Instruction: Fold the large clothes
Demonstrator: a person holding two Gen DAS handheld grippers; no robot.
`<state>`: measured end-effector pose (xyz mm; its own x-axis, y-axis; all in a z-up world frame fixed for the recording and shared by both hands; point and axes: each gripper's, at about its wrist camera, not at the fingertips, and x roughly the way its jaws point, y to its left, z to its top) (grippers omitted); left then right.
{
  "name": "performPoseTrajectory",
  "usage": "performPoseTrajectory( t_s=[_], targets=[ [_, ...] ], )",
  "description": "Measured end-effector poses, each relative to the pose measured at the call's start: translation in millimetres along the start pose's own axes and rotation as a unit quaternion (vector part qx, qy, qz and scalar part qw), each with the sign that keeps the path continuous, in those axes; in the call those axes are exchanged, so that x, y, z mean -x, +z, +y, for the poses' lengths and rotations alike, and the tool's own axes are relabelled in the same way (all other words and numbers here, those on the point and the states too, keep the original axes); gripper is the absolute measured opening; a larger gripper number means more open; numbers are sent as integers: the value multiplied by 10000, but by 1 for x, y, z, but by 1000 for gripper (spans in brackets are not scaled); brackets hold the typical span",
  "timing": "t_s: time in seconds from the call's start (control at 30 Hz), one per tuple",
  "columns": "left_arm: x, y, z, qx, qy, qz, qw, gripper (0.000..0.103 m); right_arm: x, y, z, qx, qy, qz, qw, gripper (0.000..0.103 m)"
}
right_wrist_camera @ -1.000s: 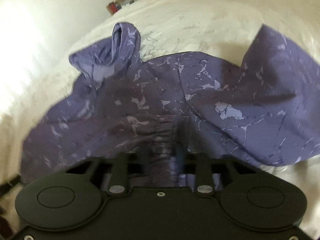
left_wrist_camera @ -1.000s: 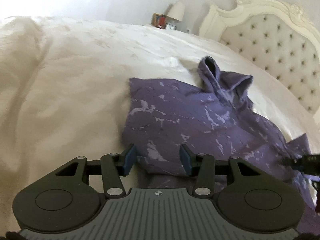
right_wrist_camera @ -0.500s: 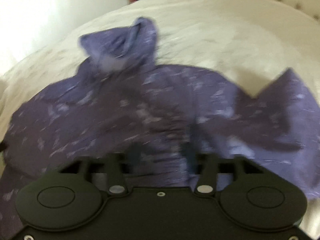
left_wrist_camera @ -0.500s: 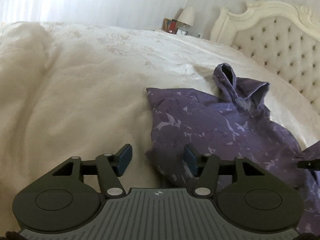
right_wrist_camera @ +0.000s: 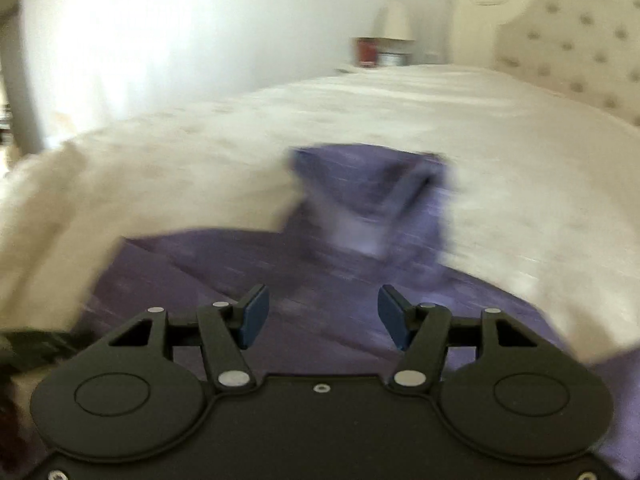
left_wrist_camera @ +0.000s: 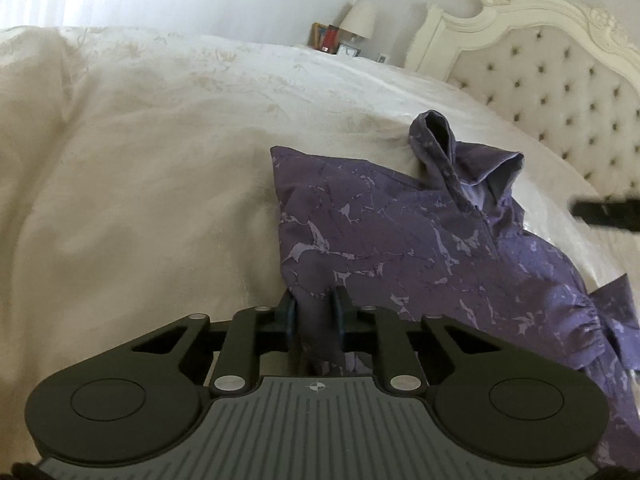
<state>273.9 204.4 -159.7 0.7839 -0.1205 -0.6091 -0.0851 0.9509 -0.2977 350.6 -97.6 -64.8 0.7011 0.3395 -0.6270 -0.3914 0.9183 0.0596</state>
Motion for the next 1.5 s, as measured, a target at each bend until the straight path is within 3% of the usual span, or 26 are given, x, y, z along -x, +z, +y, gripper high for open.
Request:
performPoseTrajectory(
  t_s=[0.13,0.23,0.43,0.63,0.67,0.7,0.73,0.87,0.93,0.97,1.0,1.07,1.2,1.33,1.5],
  targets=[
    [-4,0,3,161,-2,27,9999,18,-39,26,44,-12,969,124,9952,65],
    [-5,0,1,216,36,5,9998,18,-76,40,76,-24,1444,336,9889,65],
    [-5,0,-1,272,88,-11,9996,18,-131,45,135,430,1782,681,9807,59],
    [-5,-1,0,353,119,-19,9993,18,-159,42,161,742,1836,963,9755,59],
    [-5,-1,0,365,127,-21,9993,18,-162,40,162,733,1867,1013,9744,49],
    [-4,-2,0,375,140,-23,9992,18,-165,38,162,751,1910,1060,9730,16],
    [-4,-2,0,401,173,-27,9990,18,-167,38,164,815,1852,1083,9733,11],
    [-3,-6,-2,445,271,-41,9986,20,-181,36,175,1077,1484,1087,9770,10],
    [-4,-8,-3,394,335,-78,9986,24,-187,34,179,1139,1282,1073,9793,17],
    [-3,-8,-3,421,316,-109,9986,24,-185,35,177,1050,1259,974,9817,27],
    [-3,-9,-2,464,283,-135,9984,28,-181,36,174,932,1258,850,9840,51],
    [-1,-8,-1,503,308,-179,9981,37,-163,38,161,643,1342,489,9877,75],
    [9,-7,-8,321,285,-324,9986,72,-116,36,120,82,1326,74,9911,76],
    [26,-5,-21,-24,338,-562,9978,81,-61,17,58,-746,1270,-36,9891,79],
    [53,5,-40,-352,322,-770,9959,85,14,-30,-27,-1372,626,-61,9885,81]
  ],
)
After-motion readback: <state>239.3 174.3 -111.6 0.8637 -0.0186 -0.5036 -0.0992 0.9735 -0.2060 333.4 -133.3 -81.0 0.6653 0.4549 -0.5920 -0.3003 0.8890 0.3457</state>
